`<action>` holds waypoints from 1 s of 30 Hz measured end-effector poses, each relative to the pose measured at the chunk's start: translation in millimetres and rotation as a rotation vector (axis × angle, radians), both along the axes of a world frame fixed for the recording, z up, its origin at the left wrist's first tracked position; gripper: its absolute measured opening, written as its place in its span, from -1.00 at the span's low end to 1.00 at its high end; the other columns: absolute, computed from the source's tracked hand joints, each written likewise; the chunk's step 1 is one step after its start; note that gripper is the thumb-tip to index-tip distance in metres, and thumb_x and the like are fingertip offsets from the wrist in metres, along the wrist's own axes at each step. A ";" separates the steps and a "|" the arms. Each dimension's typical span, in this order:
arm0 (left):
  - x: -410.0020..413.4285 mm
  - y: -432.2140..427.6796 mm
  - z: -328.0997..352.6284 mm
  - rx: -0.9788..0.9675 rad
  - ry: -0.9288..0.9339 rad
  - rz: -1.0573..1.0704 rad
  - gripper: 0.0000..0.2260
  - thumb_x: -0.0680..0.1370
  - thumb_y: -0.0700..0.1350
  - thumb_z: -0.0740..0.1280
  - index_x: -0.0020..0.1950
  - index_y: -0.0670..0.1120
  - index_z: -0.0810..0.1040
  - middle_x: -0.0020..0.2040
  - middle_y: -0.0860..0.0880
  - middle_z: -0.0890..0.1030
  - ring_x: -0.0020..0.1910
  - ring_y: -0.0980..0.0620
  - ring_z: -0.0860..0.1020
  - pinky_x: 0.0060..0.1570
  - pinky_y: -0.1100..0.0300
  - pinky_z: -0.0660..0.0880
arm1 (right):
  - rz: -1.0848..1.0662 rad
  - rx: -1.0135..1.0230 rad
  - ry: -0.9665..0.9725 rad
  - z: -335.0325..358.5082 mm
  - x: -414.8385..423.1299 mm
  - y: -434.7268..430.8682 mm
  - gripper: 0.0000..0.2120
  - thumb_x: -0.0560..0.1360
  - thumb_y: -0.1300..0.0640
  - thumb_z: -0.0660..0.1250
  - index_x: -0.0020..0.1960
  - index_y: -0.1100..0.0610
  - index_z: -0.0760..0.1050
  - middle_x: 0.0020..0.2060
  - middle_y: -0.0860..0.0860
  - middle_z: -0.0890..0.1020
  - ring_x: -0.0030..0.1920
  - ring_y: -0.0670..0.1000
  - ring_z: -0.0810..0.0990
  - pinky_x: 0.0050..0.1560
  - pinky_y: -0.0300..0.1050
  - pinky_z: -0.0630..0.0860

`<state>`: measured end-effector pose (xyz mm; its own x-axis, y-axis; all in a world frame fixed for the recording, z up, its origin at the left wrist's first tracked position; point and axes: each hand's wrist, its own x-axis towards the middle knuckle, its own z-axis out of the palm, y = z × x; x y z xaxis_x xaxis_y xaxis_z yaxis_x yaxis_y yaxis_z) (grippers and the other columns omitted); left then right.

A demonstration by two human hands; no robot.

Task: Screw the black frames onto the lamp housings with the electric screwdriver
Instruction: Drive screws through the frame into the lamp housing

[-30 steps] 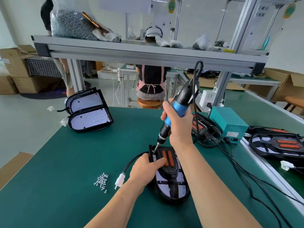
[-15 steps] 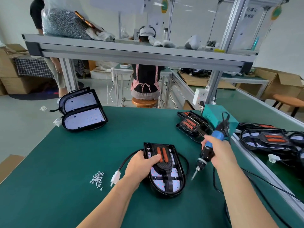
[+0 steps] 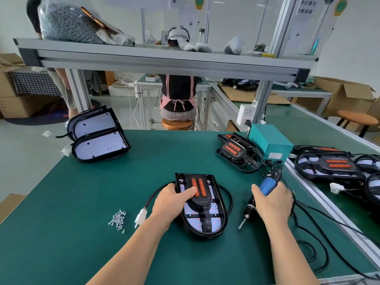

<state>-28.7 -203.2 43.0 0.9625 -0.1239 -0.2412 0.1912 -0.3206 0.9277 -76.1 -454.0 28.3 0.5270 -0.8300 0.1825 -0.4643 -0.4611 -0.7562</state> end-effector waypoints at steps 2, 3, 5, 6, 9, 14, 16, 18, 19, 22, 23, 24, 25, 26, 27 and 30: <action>-0.8 0.1 0.2 -0.004 -0.004 0.001 -0.57 0.27 0.25 0.43 0.02 0.04 0.65 -0.02 0.09 0.72 0.02 0.00 0.67 0.21 -0.04 0.55 | 0.017 -0.012 0.033 -2.6 -1.4 3.2 -0.54 0.48 -0.02 0.46 0.12 0.33 0.46 0.03 0.27 0.55 0.12 0.30 0.49 0.19 0.17 0.46; -1.2 0.2 0.3 -0.008 -0.005 0.003 -0.57 0.26 0.25 0.43 0.02 0.04 0.65 -0.03 0.09 0.72 0.02 0.00 0.67 0.20 -0.04 0.55 | 0.030 -0.045 0.035 -3.2 -3.1 6.8 -0.53 0.50 0.00 0.44 0.21 0.33 0.45 0.10 0.29 0.53 0.18 0.30 0.46 0.25 0.17 0.42; -1.2 0.1 0.2 -0.007 -0.008 0.010 -0.57 0.26 0.25 0.43 0.01 0.04 0.64 -0.03 0.09 0.72 0.01 0.01 0.67 0.20 -0.04 0.55 | 0.082 -0.153 -0.045 -4.1 -8.2 20.0 -0.48 0.52 0.10 0.44 0.37 0.32 0.42 0.21 0.26 0.48 0.27 0.25 0.39 0.35 0.12 0.32; -0.9 0.2 0.1 -0.002 -0.010 0.011 -0.57 0.26 0.26 0.43 0.01 0.04 0.64 -0.03 0.09 0.72 0.01 0.01 0.67 0.19 -0.04 0.55 | 0.130 -0.218 -0.114 -4.0 -10.8 29.4 -0.50 0.51 0.15 0.44 0.38 0.32 0.44 0.22 0.24 0.48 0.27 0.22 0.38 0.35 0.07 0.30; 1.7 0.9 -1.4 0.011 -0.019 0.005 -0.60 0.29 0.24 0.44 0.00 0.03 0.64 -0.05 0.07 0.72 0.00 -0.01 0.67 0.17 -0.06 0.56 | 0.381 -0.348 -0.232 -9.9 -14.0 53.3 -0.66 0.49 0.27 0.45 0.25 0.28 0.55 0.10 0.15 0.58 0.17 0.18 0.53 0.26 0.03 0.40; -1.3 -3.0 1.8 0.432 -0.234 0.125 -0.52 0.45 0.32 0.38 0.03 -0.07 0.41 -0.15 0.08 0.53 -0.09 -0.04 0.54 -0.09 0.07 0.47 | 0.487 -0.472 0.031 -14.2 -9.6 56.6 -0.74 0.50 0.20 0.41 0.17 0.16 0.65 0.00 0.07 0.69 0.03 0.18 0.61 0.12 0.08 0.44; -5.7 2.0 6.9 0.594 -0.439 0.198 -0.55 0.47 0.31 0.35 0.06 -0.03 0.37 -0.11 0.08 0.47 -0.01 -0.10 0.50 -0.05 0.06 0.38 | 0.472 -0.530 0.100 -14.3 -8.6 57.1 -0.80 0.48 0.20 0.39 0.07 0.10 0.69 -0.13 0.03 0.69 -0.07 0.17 0.60 0.04 0.07 0.43; -2.8 11.8 9.9 0.738 -0.511 0.193 -0.53 0.47 0.33 0.32 0.11 -0.04 0.46 0.05 0.01 0.46 0.13 -0.11 0.45 0.10 0.04 0.35 | 0.459 -0.560 0.124 -14.9 -7.4 57.7 -0.82 0.49 0.19 0.37 0.04 0.08 0.70 -0.17 0.02 0.67 -0.09 0.17 0.58 0.02 0.06 0.41; 0.4 16.9 11.3 0.788 -0.465 0.168 -0.48 0.47 0.37 0.30 0.14 -0.05 0.48 0.11 -0.02 0.46 0.17 -0.12 0.44 0.14 0.03 0.35 | 0.450 -0.563 0.127 -14.7 -7.2 57.8 -0.83 0.52 0.17 0.35 0.03 0.06 0.69 -0.17 0.01 0.67 -0.09 0.16 0.57 0.04 0.06 0.40; 8.2 27.2 14.6 0.750 -0.245 0.062 -0.37 0.46 0.44 0.24 0.17 -0.09 0.45 0.08 -0.01 0.43 0.10 -0.11 0.47 0.01 0.06 0.39 | 0.455 -0.546 0.174 -12.6 -7.5 57.9 -0.67 0.63 -0.02 0.08 -0.10 -0.03 0.59 -0.24 -0.08 0.59 -0.12 0.10 0.50 0.04 0.04 0.36; 9.8 27.6 15.1 0.717 -0.214 0.027 -0.38 0.47 0.43 0.25 0.17 -0.10 0.43 0.05 0.01 0.43 0.04 -0.09 0.47 -0.05 0.08 0.38 | 0.462 -0.533 0.177 -11.0 -8.2 59.0 -0.59 0.61 -0.09 -0.06 -0.18 -0.05 0.51 -0.29 -0.10 0.53 -0.15 0.08 0.46 0.02 0.03 0.34; 10.9 26.4 15.7 0.685 -0.208 0.000 -0.39 0.47 0.41 0.27 0.17 -0.10 0.42 0.02 0.02 0.44 0.00 -0.07 0.46 -0.08 0.10 0.38 | 0.467 -0.513 0.164 -9.5 -8.7 60.1 -0.55 0.58 -0.13 -0.15 -0.21 -0.06 0.45 -0.32 -0.11 0.50 -0.17 0.07 0.43 0.01 0.02 0.34; 11.6 24.1 16.4 0.644 -0.215 -0.016 -0.42 0.49 0.38 0.30 0.18 -0.11 0.42 0.00 0.03 0.46 -0.01 -0.05 0.46 -0.09 0.11 0.37 | 0.471 -0.487 0.143 -8.8 -9.3 60.5 -0.52 0.56 -0.16 -0.18 -0.22 -0.07 0.46 -0.33 -0.11 0.50 -0.17 0.06 0.43 0.03 0.02 0.34; 12.1 21.2 16.9 0.594 -0.222 -0.020 -0.45 0.50 0.33 0.33 0.18 -0.11 0.42 -0.02 0.04 0.47 -0.01 -0.04 0.46 -0.10 0.12 0.37 | 0.479 -0.469 0.121 -8.5 -9.9 60.4 -0.49 0.56 -0.18 -0.18 -0.19 -0.07 0.51 -0.32 -0.10 0.55 -0.15 0.06 0.46 0.06 0.03 0.35; 12.3 17.9 17.6 0.540 -0.226 -0.015 -0.50 0.50 0.27 0.36 0.19 -0.11 0.42 -0.06 0.07 0.48 -0.01 -0.03 0.47 -0.12 0.12 0.37 | 0.491 -0.464 0.104 -8.9 -10.2 60.0 -0.47 0.58 -0.18 -0.14 -0.15 -0.06 0.57 -0.28 -0.10 0.60 -0.13 0.06 0.50 0.09 0.03 0.35; 12.2 7.4 17.9 0.381 -0.205 -0.001 -0.62 0.51 0.09 0.41 0.20 -0.08 0.42 -0.03 0.06 0.53 -0.03 0.00 0.51 -0.13 0.11 0.41 | 0.531 -0.458 0.025 -11.9 -11.1 56.9 -0.66 0.66 -0.08 0.13 0.00 -0.03 0.65 -0.14 -0.11 0.70 -0.04 0.05 0.59 0.17 0.03 0.35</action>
